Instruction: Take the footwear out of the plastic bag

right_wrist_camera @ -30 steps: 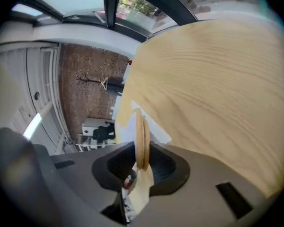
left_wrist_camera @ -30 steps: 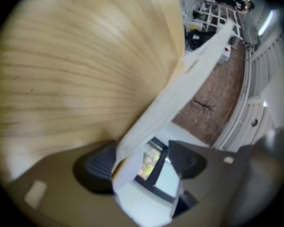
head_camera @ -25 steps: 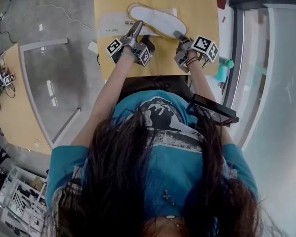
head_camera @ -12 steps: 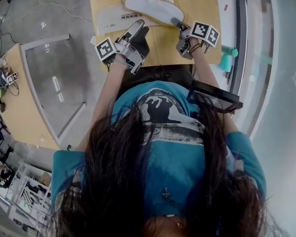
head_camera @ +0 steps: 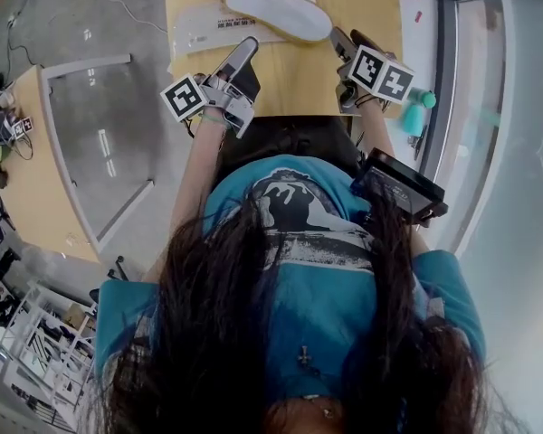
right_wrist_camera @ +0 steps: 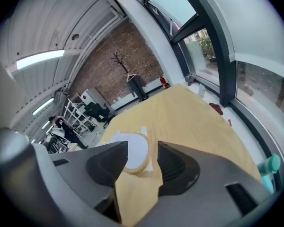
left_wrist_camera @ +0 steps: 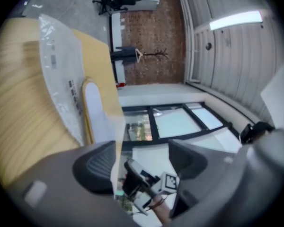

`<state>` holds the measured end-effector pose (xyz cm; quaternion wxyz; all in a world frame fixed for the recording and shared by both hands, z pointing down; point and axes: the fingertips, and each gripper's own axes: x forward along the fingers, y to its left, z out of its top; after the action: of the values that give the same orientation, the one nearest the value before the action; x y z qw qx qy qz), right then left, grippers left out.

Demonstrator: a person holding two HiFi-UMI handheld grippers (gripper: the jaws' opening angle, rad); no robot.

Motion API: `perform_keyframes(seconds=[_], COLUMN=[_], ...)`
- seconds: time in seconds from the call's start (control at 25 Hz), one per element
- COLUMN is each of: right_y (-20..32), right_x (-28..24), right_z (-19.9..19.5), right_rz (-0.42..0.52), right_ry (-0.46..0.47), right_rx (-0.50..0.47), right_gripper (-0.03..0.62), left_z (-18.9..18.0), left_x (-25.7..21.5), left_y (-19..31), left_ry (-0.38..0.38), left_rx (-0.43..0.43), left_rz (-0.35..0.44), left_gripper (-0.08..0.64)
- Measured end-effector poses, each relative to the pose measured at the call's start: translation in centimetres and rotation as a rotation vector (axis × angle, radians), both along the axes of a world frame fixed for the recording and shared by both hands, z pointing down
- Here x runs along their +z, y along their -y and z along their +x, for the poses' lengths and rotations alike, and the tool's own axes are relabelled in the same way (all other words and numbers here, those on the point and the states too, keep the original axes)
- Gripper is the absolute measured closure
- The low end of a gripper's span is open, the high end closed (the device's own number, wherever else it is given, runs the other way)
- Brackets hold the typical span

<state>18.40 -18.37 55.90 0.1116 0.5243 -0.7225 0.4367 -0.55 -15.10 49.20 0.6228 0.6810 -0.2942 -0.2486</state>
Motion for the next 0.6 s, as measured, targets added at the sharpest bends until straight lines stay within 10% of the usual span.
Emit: perform_keyframes(seconds=[0.32,0.6], right_y=[-2.1,-5.7], right_x=[-2.9,-3.4], right_z=[-5.0,-8.8], right_rz=[0.055,0.044], right_ry=[0.238,0.262], right_rx=[-0.142,-0.225], right_gripper=[0.402,0.49], left_z=[-2.0,-2.4], left_x=[-0.1,-3.6], left_y=[-3.6,-5.6], left_ry=[0.058,-0.008], left_rx=[-0.09,-0.085], left_rz=[0.061,0.195], left_gripper=[0.355,0.413])
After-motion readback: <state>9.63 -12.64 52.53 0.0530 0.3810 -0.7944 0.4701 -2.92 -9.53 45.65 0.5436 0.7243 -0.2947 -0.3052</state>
